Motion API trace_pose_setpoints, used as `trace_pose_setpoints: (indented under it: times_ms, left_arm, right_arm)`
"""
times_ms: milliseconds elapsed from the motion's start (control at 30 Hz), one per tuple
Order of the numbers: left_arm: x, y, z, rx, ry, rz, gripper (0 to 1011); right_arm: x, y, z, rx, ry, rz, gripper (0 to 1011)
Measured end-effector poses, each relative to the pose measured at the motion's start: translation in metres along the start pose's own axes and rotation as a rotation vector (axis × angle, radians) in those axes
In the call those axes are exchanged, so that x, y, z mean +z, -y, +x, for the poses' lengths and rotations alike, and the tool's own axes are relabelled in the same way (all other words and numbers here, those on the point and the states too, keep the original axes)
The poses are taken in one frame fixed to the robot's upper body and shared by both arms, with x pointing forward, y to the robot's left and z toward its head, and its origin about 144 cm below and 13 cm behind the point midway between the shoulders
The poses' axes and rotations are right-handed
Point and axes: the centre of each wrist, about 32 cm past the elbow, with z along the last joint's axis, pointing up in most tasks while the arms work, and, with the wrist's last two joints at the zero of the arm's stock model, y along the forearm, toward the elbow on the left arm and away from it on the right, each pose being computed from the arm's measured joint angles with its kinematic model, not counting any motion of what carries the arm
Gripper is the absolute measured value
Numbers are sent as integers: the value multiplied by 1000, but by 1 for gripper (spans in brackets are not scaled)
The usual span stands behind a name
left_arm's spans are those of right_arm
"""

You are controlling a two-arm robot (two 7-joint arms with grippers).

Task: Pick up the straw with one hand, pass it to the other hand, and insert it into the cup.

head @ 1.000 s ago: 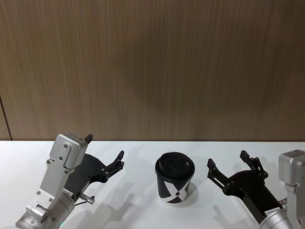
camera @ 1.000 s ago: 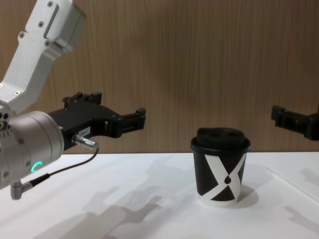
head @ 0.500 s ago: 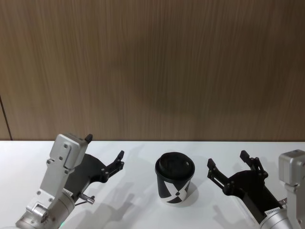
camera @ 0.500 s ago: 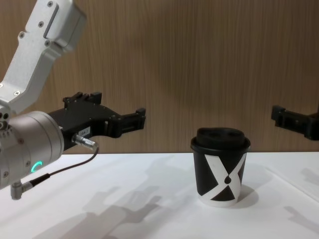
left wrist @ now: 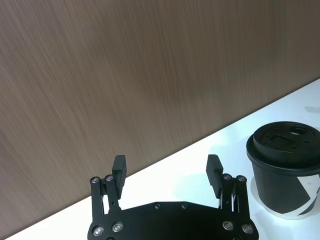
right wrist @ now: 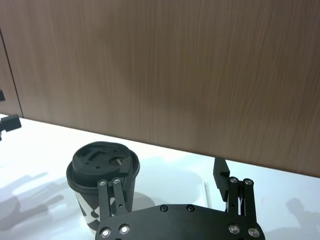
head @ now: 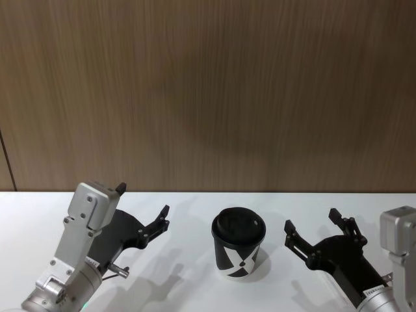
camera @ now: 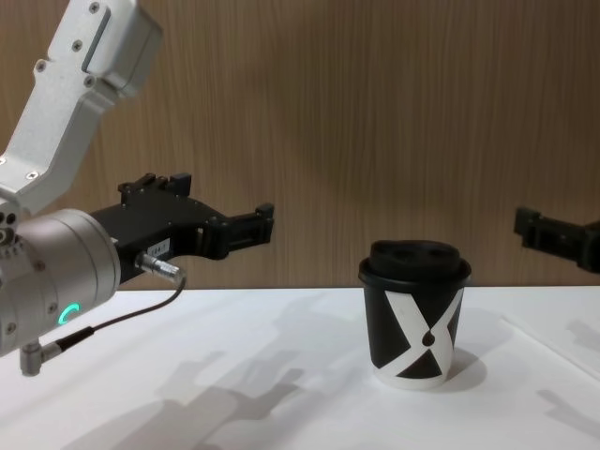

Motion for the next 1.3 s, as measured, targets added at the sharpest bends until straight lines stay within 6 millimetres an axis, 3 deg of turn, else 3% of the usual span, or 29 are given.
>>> trace_pose_setpoints:
  times_ms: [567, 1300]
  left_arm:
    - [0, 0, 0, 0, 0, 0, 1003]
    - [0, 0, 0, 0, 0, 0, 1003]
  right_arm:
    - [0, 8, 24, 55, 60, -74, 1001]
    - [-13, 4, 46, 108, -1, -126, 1001]
